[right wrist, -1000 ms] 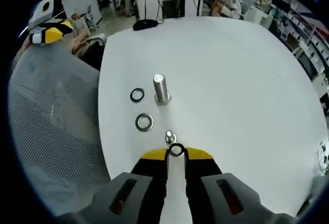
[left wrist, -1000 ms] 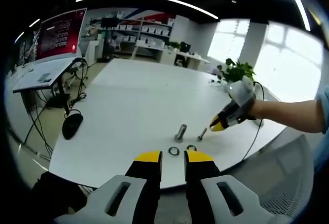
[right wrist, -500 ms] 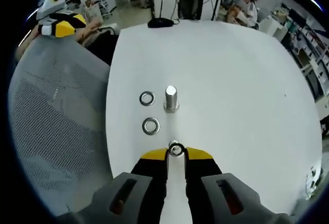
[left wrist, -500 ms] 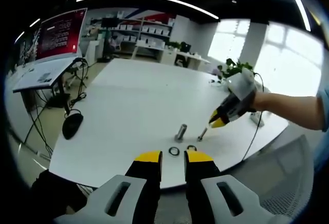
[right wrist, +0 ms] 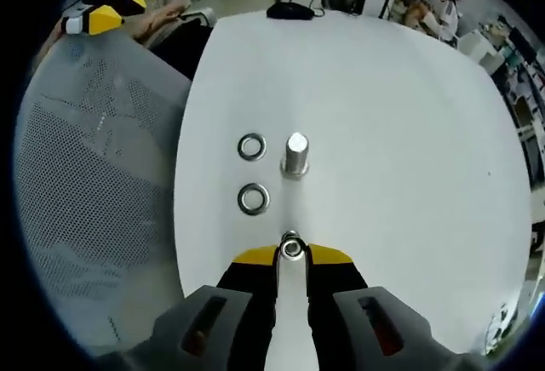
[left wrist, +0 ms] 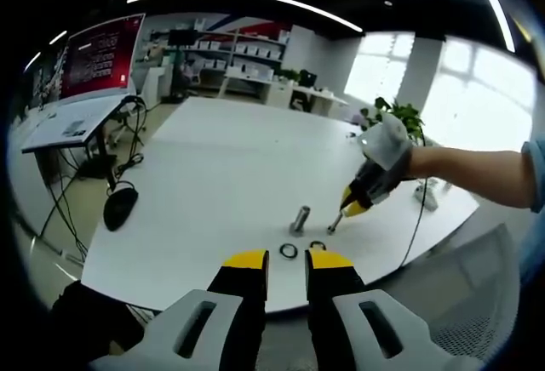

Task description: Place the washer onto the threaded stud by aligning its center hole with the stud, sliding it down to the base, and recovering from edge contact or off-axis alignment until the washer reaches the visible bottom stop.

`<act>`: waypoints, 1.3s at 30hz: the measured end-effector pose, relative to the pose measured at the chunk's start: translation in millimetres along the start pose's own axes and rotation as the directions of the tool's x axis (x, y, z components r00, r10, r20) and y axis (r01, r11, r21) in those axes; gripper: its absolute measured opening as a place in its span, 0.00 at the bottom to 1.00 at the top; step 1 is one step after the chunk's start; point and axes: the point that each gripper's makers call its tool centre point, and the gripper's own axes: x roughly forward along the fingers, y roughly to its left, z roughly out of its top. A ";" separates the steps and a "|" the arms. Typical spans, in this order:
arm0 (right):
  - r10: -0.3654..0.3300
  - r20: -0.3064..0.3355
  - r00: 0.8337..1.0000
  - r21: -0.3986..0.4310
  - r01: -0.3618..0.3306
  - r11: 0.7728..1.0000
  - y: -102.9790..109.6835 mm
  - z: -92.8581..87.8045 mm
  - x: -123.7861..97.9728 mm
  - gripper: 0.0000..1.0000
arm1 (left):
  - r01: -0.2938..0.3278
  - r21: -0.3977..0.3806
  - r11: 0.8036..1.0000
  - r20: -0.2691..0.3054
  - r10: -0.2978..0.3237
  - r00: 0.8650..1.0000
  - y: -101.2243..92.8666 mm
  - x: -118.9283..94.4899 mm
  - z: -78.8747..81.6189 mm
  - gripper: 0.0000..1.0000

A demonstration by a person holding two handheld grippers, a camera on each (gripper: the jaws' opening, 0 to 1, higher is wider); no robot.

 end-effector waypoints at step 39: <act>-0.060 0.042 0.997 0.025 0.059 0.998 -1.4 -1.7 19.5 0.33 | 0.005 -0.006 1.000 0.037 -0.005 0.999 -0.5 0.0 6.1 0.14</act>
